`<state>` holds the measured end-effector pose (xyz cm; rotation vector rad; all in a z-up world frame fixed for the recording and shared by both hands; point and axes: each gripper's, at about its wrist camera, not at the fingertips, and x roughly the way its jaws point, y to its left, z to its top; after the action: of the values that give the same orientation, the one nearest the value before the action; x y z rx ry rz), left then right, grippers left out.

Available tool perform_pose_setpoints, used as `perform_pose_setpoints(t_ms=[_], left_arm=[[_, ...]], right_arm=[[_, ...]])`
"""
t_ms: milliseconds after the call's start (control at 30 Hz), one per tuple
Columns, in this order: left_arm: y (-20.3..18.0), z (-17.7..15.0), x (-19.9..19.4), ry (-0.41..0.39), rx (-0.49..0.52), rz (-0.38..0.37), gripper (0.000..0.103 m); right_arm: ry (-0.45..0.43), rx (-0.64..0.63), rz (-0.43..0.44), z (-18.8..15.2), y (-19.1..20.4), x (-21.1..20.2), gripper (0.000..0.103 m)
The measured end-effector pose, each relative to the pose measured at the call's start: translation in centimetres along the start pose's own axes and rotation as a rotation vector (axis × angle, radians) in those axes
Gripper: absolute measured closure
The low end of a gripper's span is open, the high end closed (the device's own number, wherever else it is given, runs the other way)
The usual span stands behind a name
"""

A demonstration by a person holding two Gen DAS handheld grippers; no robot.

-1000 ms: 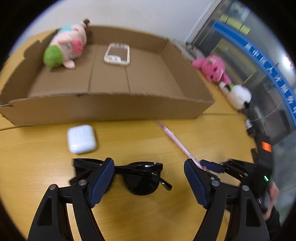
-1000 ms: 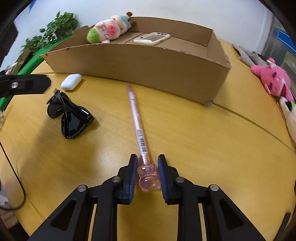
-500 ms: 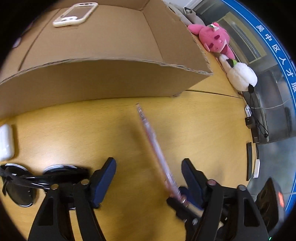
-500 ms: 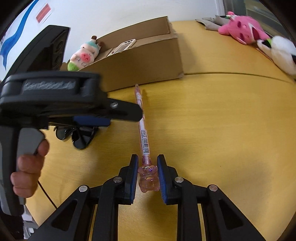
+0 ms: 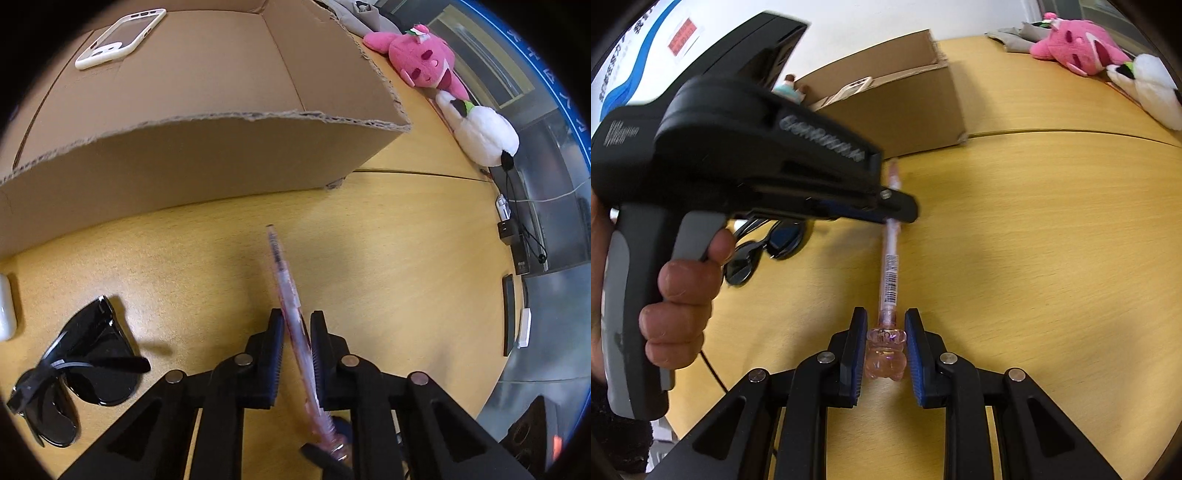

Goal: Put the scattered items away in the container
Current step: 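Close the left gripper on the pen shaft while the right gripper holds the bead end, then lift the pink pen with both grippers and carry it over the box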

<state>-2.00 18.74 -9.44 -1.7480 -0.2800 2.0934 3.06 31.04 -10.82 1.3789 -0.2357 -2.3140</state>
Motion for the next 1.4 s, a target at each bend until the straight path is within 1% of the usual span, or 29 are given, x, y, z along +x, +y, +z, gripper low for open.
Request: perform_pose_setpoints(t_ms=[100,267,367,467,567,733,867,1000,1100,1167,1300,1400], left_arm=[[-1.0,-0.4,-0.7,-0.019,0.036,0.018,0.091],[-1.8,-1.0,-3.5,-0.074,0.073,0.002,0.093],[-2.8,-0.8,-5.9,-0.121,0.113,-0.007,0.094],[-3.4,0.1,-8.7,-0.178,0.148,0.002,0.094],[-3.1,2.0,-12.1,-0.251,0.152,-0.003,0.094],[-2.7,5.0,-18.0,-0.360,0.170,-0.012,0.094],[-2.7,8.3,-22.3,-0.416,0.196,-0.004,0.093],[-2.4,12.2,-25.6,-0.440,0.220,-0.010,0.093],[-2.3,15.0,-26.6,-0.446,0.236,-0.018,0.092],[-2.0,16.5,-26.5,-0.436,0.237,-0.023,0.092],[-1.0,19.6,-25.1,-0.407,0.228,-0.035,0.092],[0.0,21.9,-23.4,-0.386,0.222,-0.045,0.092]], right_arm=[[0.008,-0.007,0.011,-0.5,0.7,0.0,0.080],[-0.001,-0.027,0.042,-0.9,1.8,-0.7,0.081],[-0.023,-0.054,0.053,-0.4,3.1,-1.6,0.081],[-0.060,-0.085,0.074,1.0,4.3,-2.9,0.081],[-0.102,-0.128,0.108,3.7,5.6,-4.6,0.081],[-0.166,-0.226,0.134,8.8,8.6,-6.7,0.081],[-0.206,-0.285,0.150,13.1,10.6,-8.3,0.081],[-0.223,-0.312,0.181,18.3,12.0,-9.4,0.081],[-0.225,-0.320,0.188,21.3,12.6,-10.0,0.081],[-0.208,-0.320,0.195,23.3,12.6,-9.7,0.081],[-0.152,-0.318,0.199,26.8,11.6,-7.7,0.081],[-0.128,-0.315,0.178,28.7,10.9,-5.7,0.081]])
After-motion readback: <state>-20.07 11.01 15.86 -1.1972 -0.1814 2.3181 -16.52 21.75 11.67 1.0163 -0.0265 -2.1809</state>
